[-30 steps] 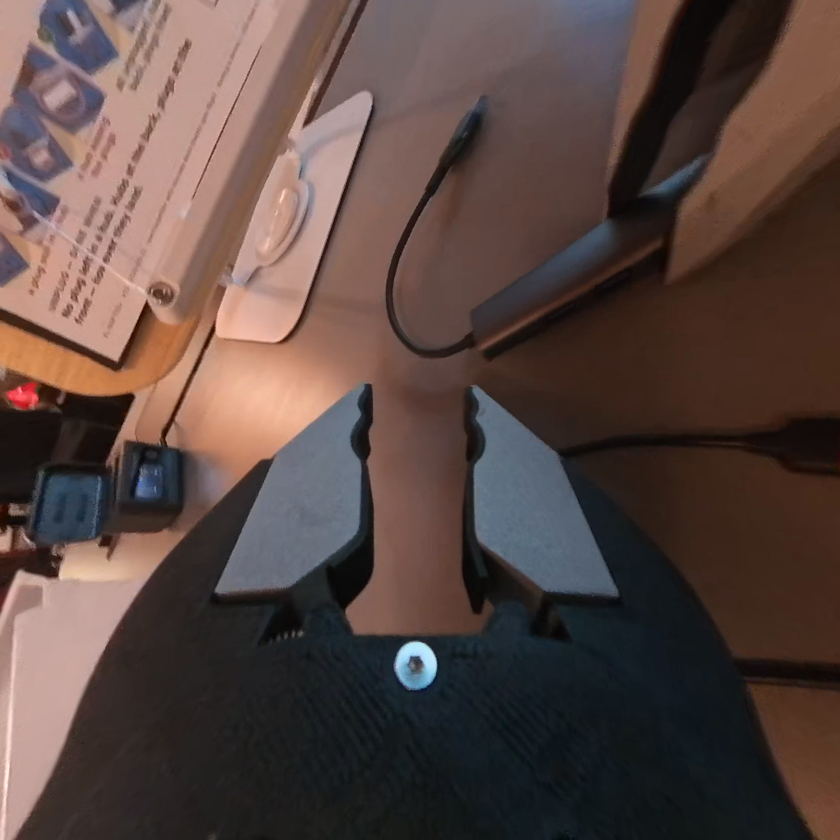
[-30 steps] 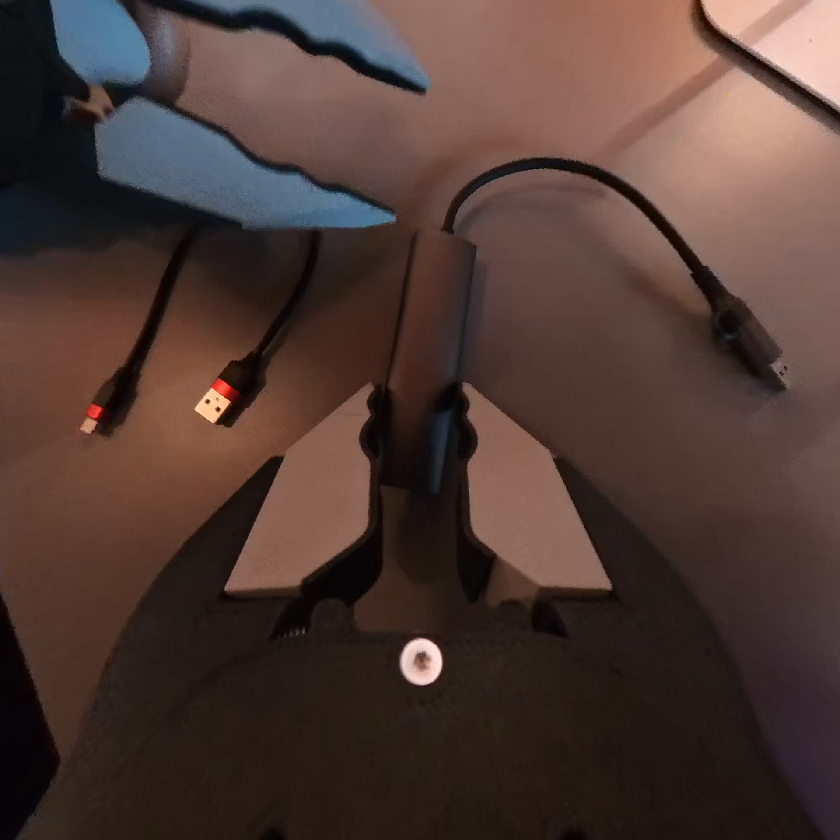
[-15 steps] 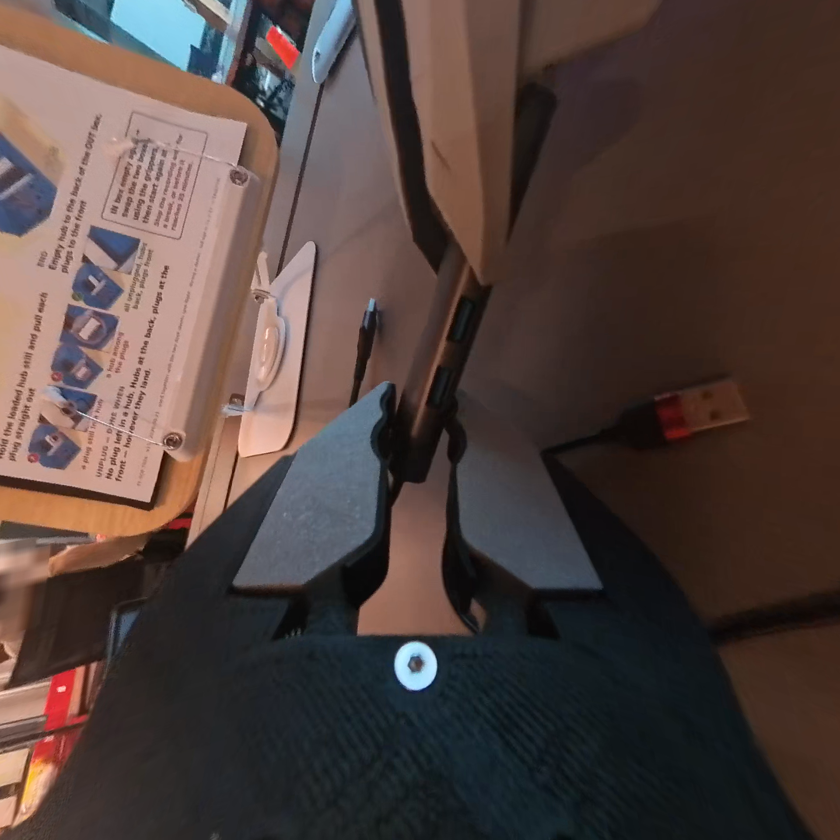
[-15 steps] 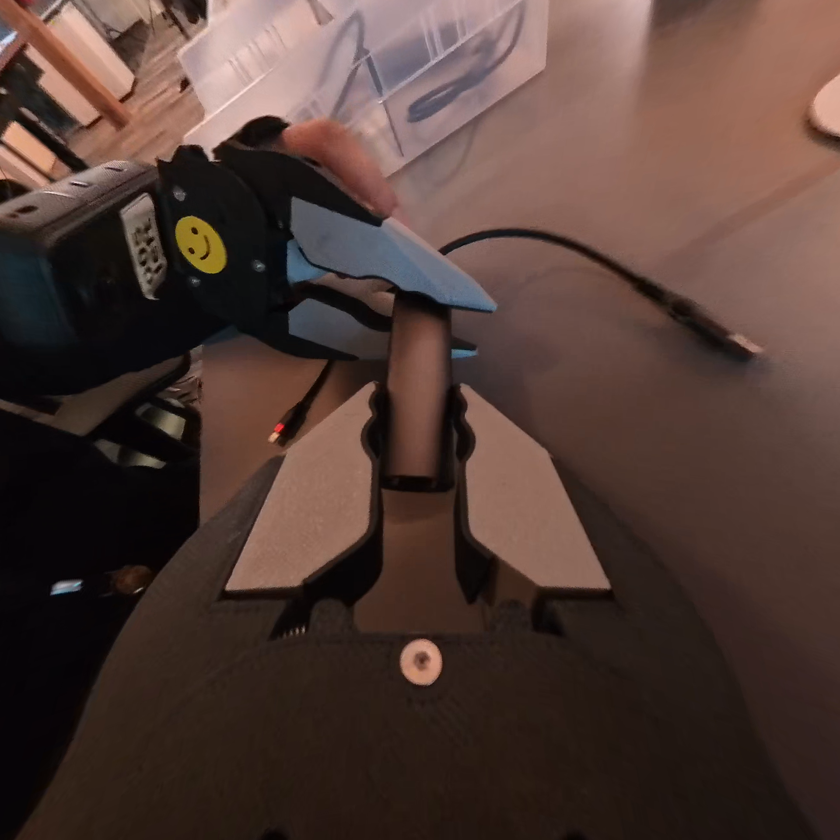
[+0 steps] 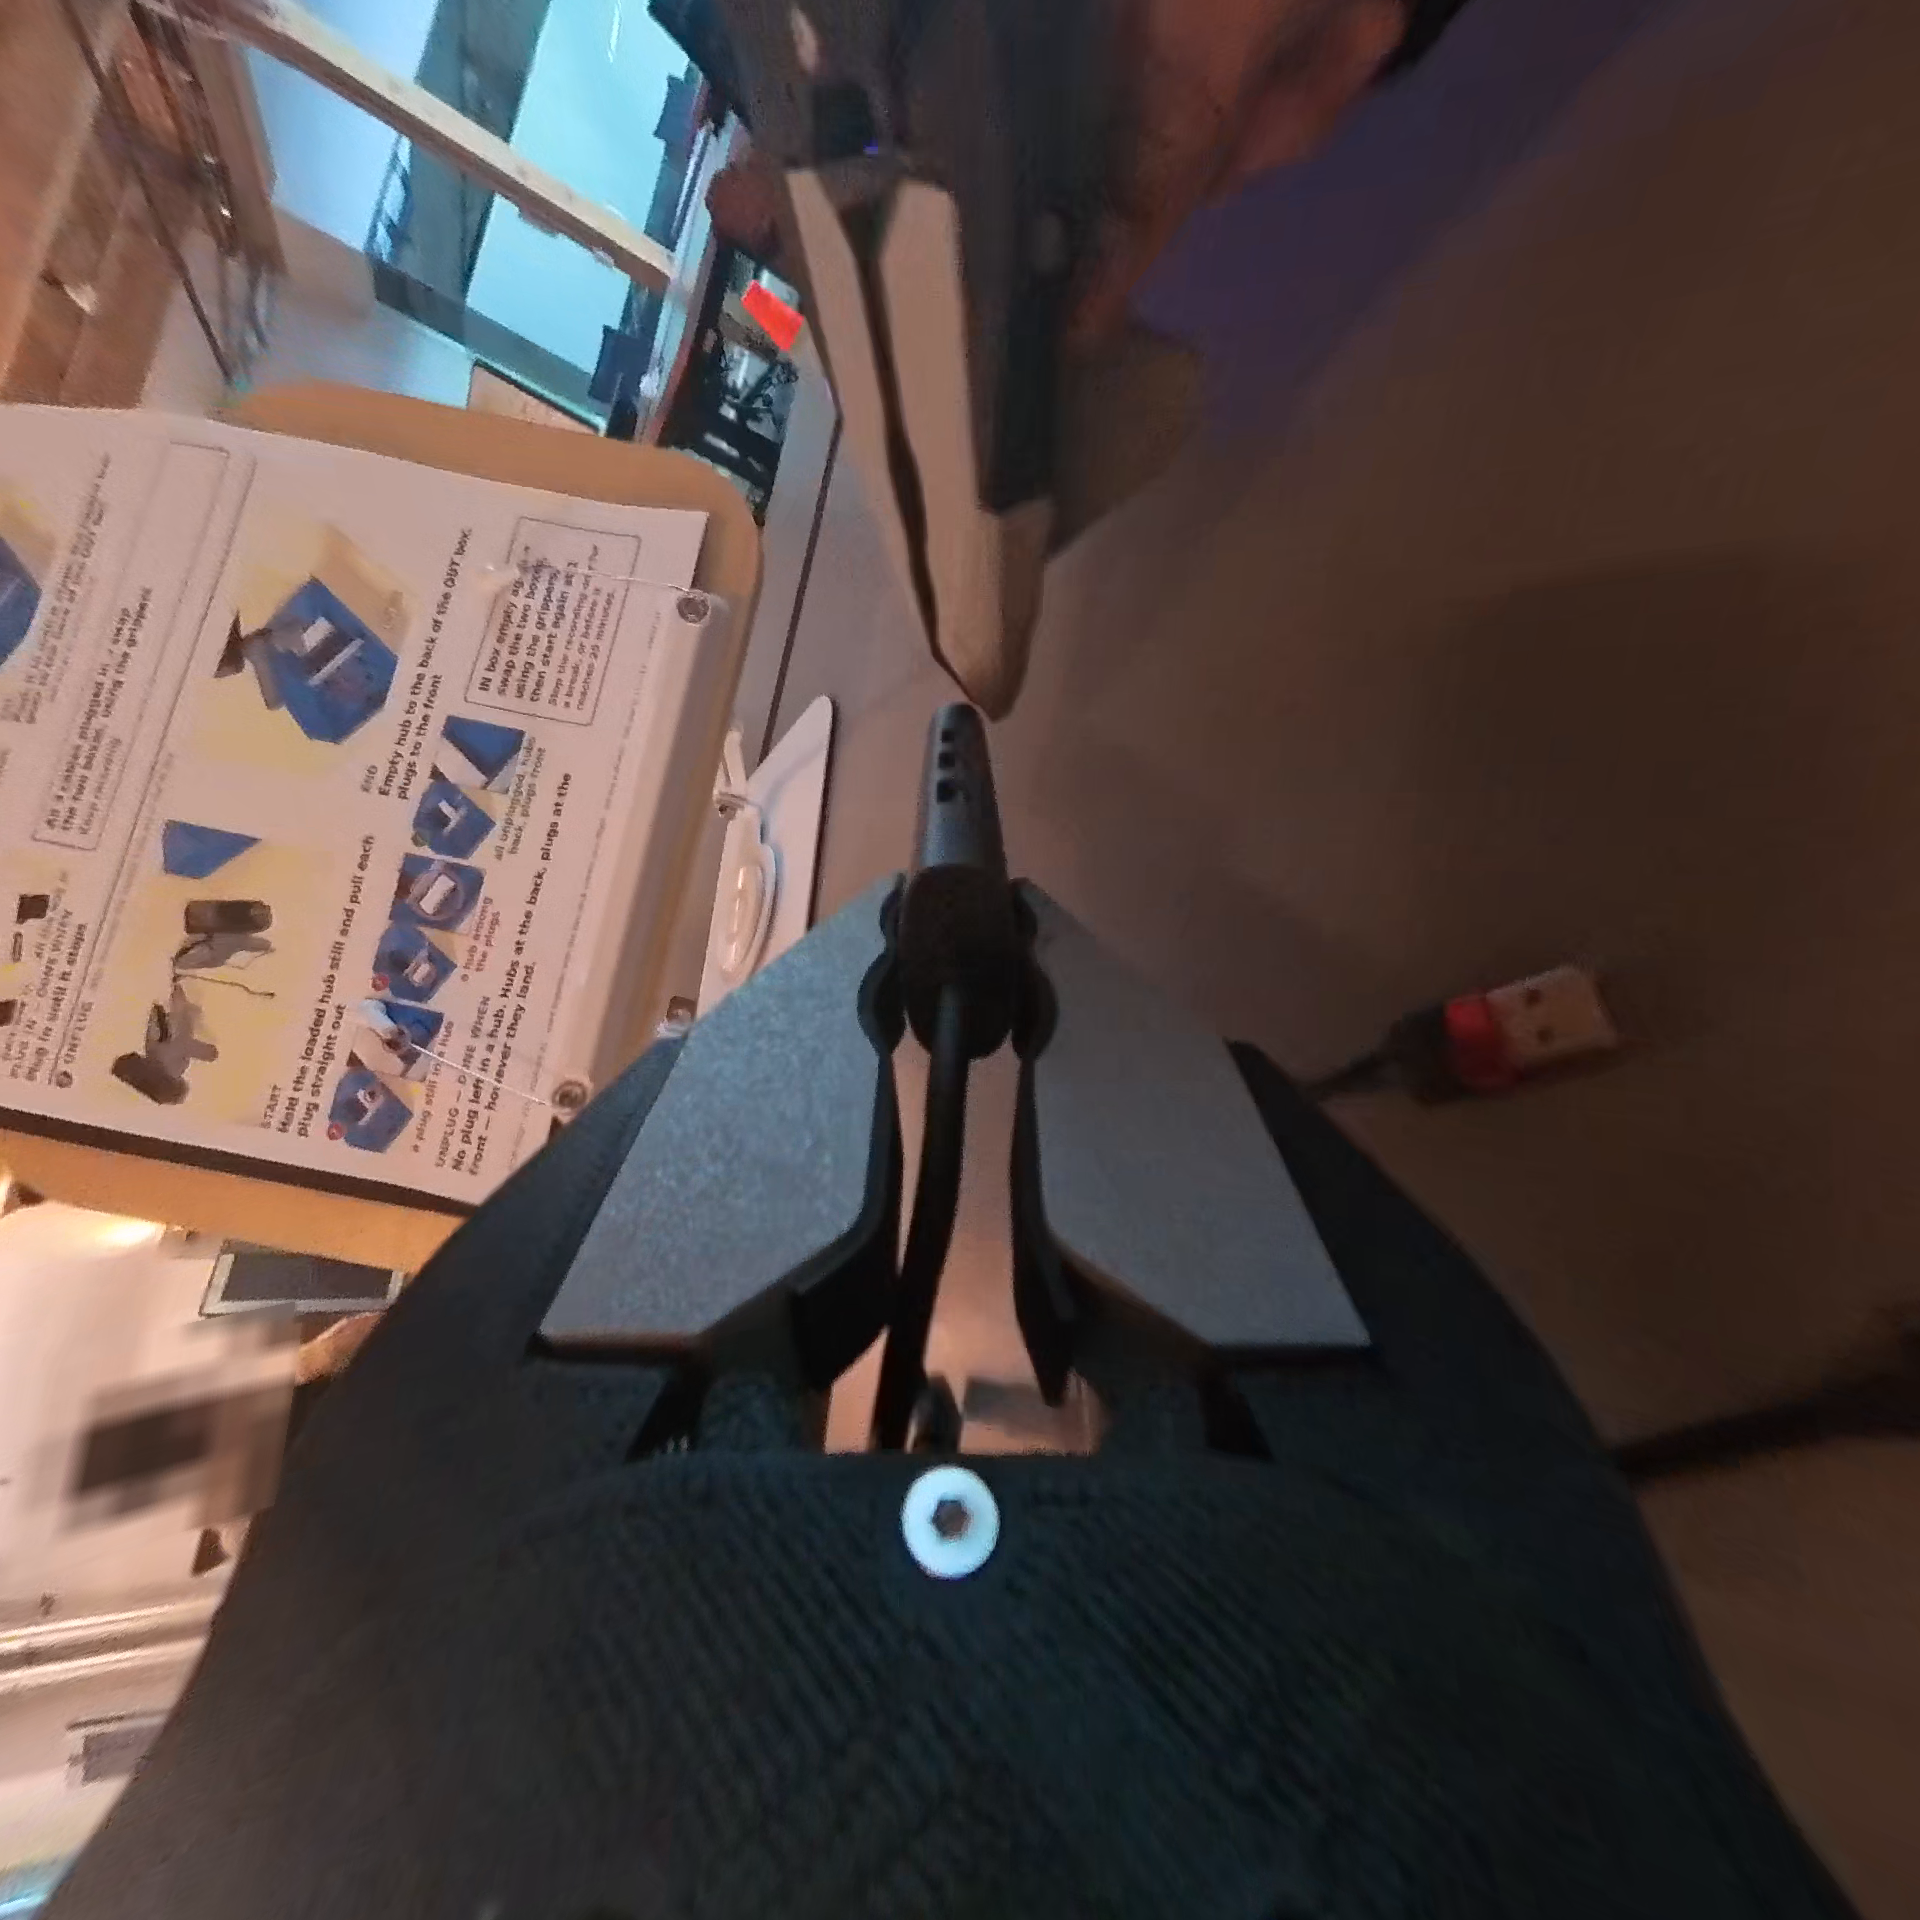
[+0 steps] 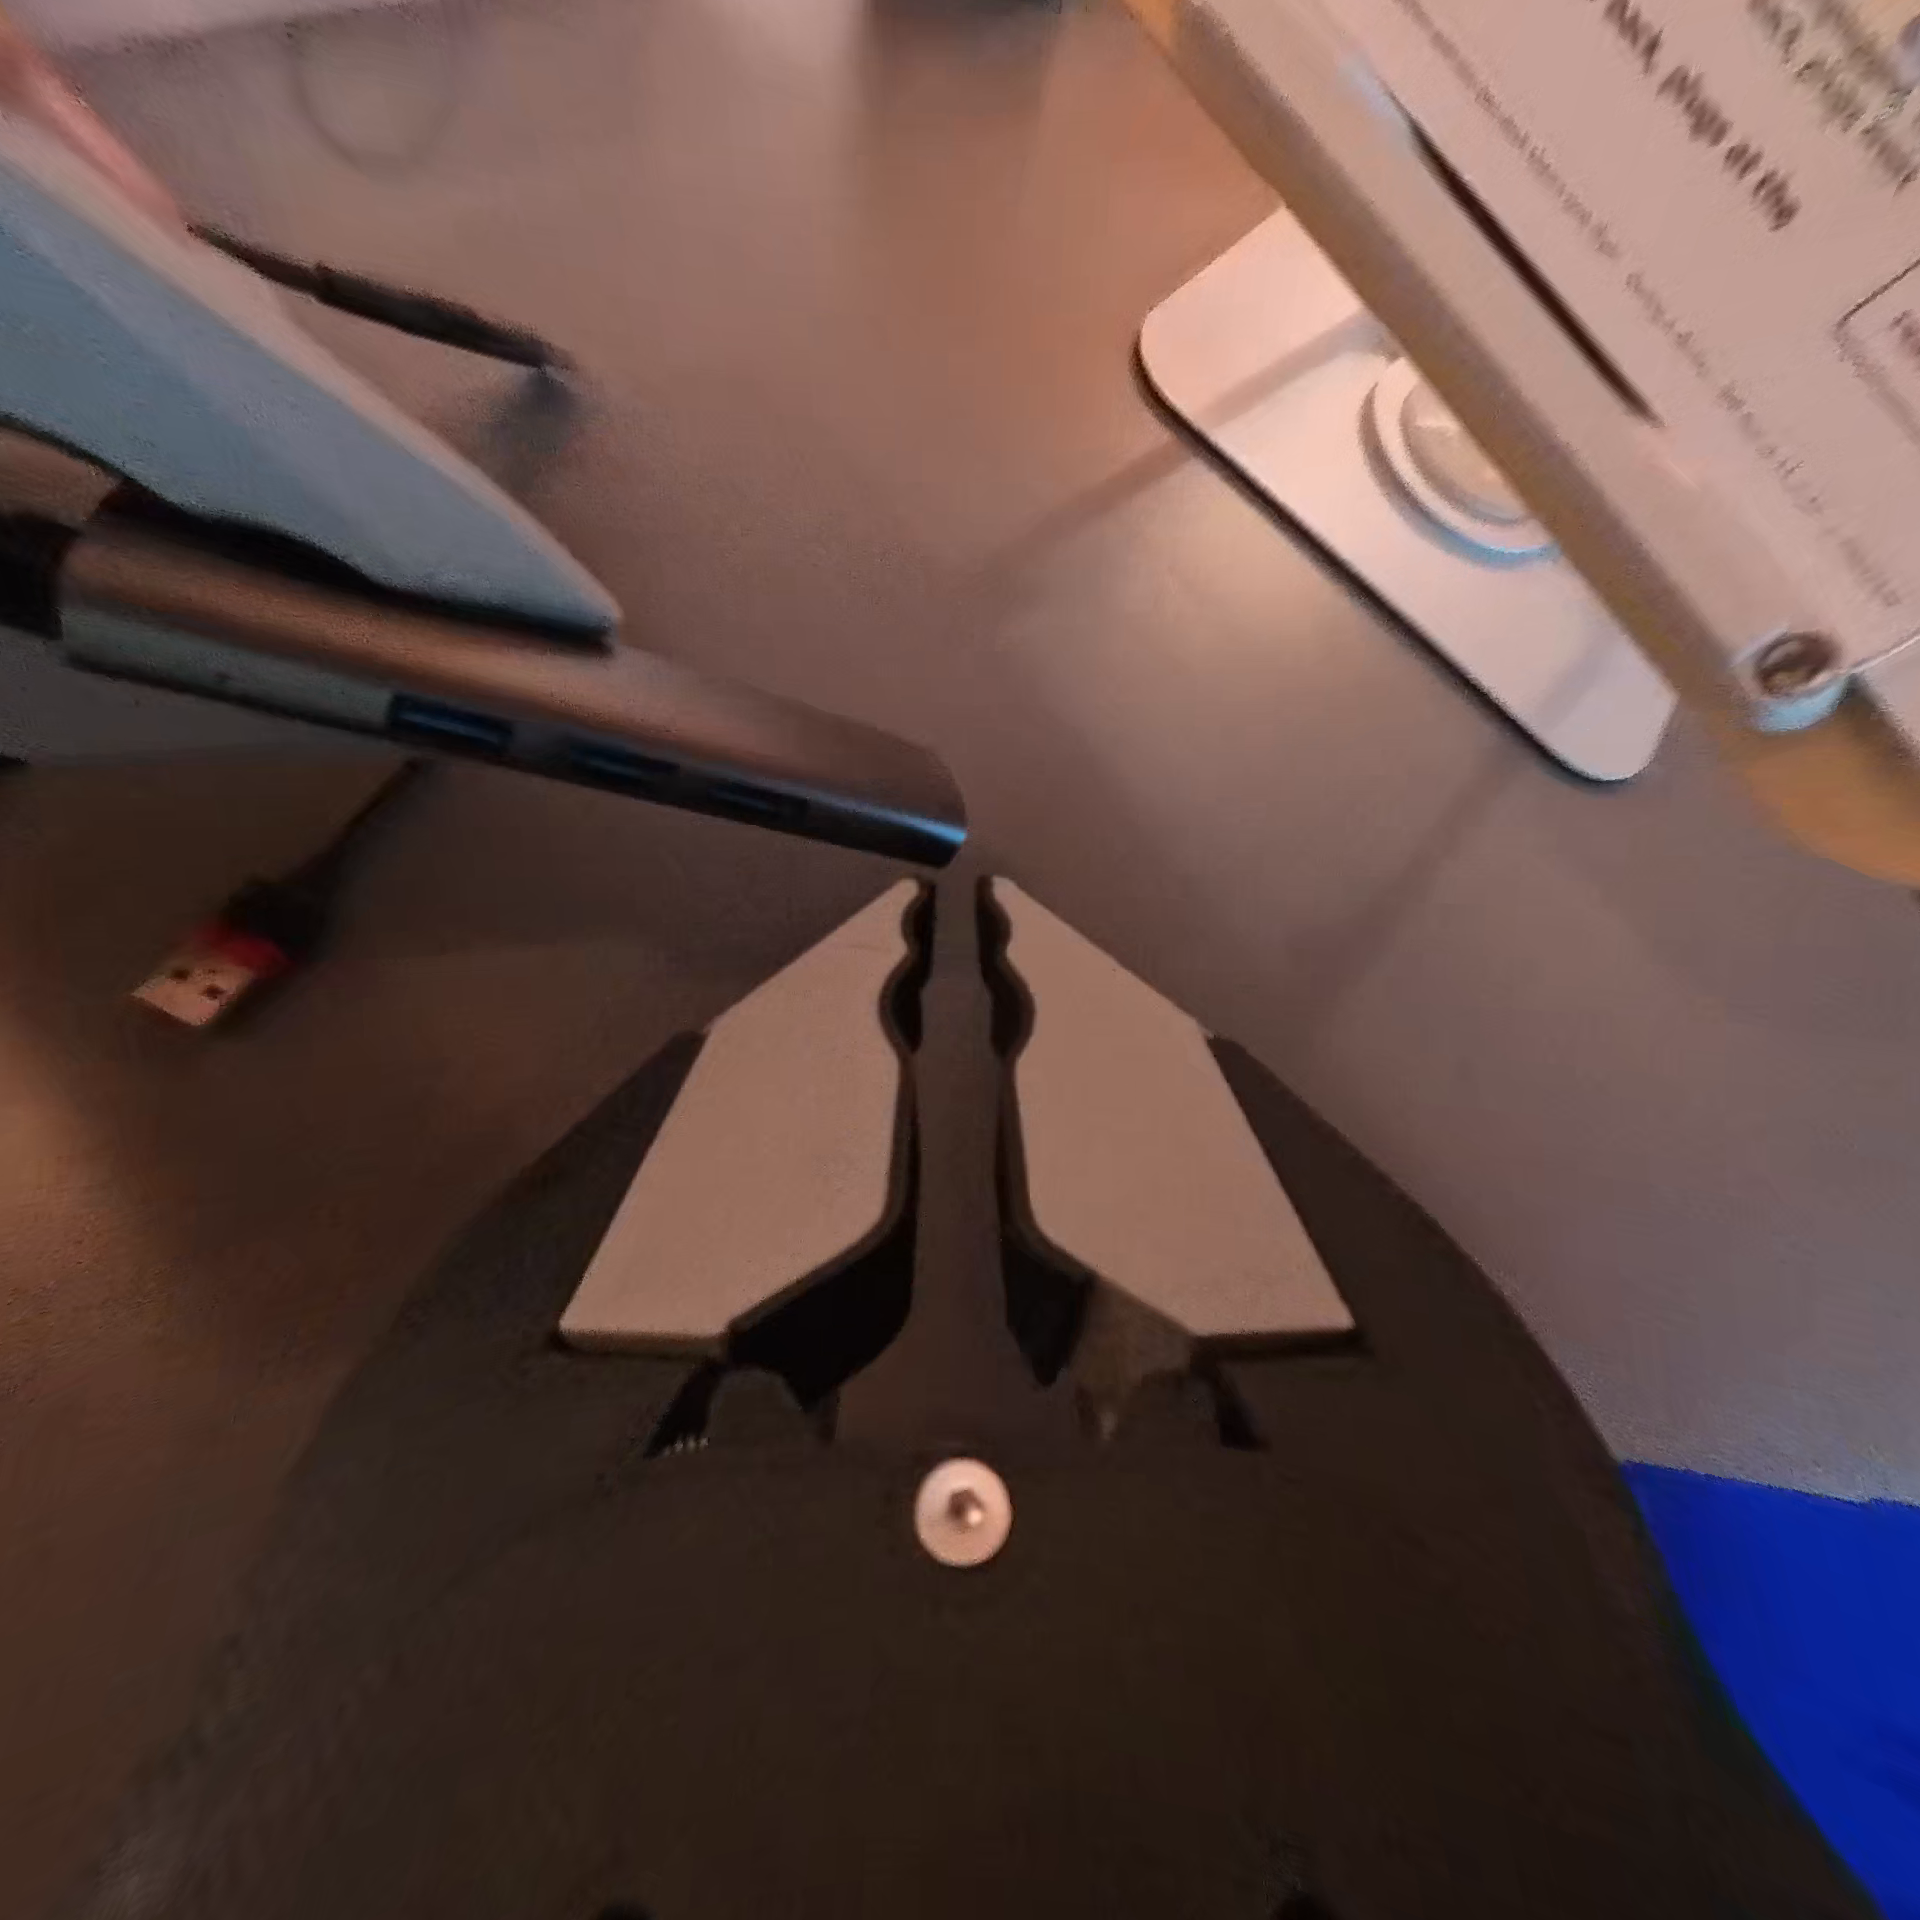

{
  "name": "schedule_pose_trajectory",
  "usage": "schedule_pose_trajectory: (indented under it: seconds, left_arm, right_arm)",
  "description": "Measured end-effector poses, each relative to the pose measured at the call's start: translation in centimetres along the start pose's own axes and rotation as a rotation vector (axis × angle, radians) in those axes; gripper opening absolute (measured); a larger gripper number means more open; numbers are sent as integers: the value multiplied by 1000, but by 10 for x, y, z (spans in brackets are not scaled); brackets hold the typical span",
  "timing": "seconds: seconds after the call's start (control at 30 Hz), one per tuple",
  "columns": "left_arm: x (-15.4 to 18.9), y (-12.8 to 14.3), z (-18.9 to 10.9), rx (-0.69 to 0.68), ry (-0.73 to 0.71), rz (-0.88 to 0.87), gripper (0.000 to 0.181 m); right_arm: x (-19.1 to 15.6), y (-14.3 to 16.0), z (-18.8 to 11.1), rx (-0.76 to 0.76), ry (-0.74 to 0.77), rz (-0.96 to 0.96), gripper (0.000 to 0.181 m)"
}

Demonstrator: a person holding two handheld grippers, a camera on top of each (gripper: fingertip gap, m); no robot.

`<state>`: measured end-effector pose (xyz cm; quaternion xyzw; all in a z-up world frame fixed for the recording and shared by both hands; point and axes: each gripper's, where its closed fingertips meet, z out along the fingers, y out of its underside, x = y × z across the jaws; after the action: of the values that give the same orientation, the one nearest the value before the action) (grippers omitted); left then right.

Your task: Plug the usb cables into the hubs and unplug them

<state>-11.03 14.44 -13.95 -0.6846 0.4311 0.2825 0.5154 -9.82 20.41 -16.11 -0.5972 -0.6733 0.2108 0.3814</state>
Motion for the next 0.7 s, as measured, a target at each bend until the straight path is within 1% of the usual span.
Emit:
schedule_pose_trajectory:
  seconds: [0.03, 0.07, 0.13, 0.2, 0.27, 0.37, 0.47, 0.57, 0.67, 0.7]
  left_arm:
    - [-1, 4, 2, -30, -3, -12, 14]
    - [-3, 13, 6, -86, -10, -10, 15]
    - [-5, 29, 10, -150, -23, 18, 15]
    - [-5, 35, 9, -147, -12, -6, 15]
    - [-13, 38, 5, -134, -31, -39, 15]
    - [-32, 45, 0, -115, -69, -144, 14]
    - [-43, 46, -5, -75, -94, -218, 15]
    - [-41, 49, -3, -88, -95, -206, 15]
    - [-36, 44, -1, -81, -87, -160, 15]
    - [-34, 40, -2, -61, -80, -149, 15]
  right_arm:
    - [-1, -2, 1, 7, 28, -31, 8]
    - [-3, -5, 0, 21, 30, -38, 7]
    - [-4, -7, 0, 28, 23, -17, 7]
    - [-2, -6, -1, 35, 17, -2, 9]
    - [-4, -9, -3, 57, -9, 5, 12]
    - [-27, -22, -7, 127, -139, 3, 14]
    - [-49, -21, -5, 107, -233, -33, 17]
    - [-74, -23, -8, 111, -339, -78, 17]
    - [-107, -31, -20, 159, -486, -144, 17]
    - [-110, -34, -21, 171, -471, -166, 17]
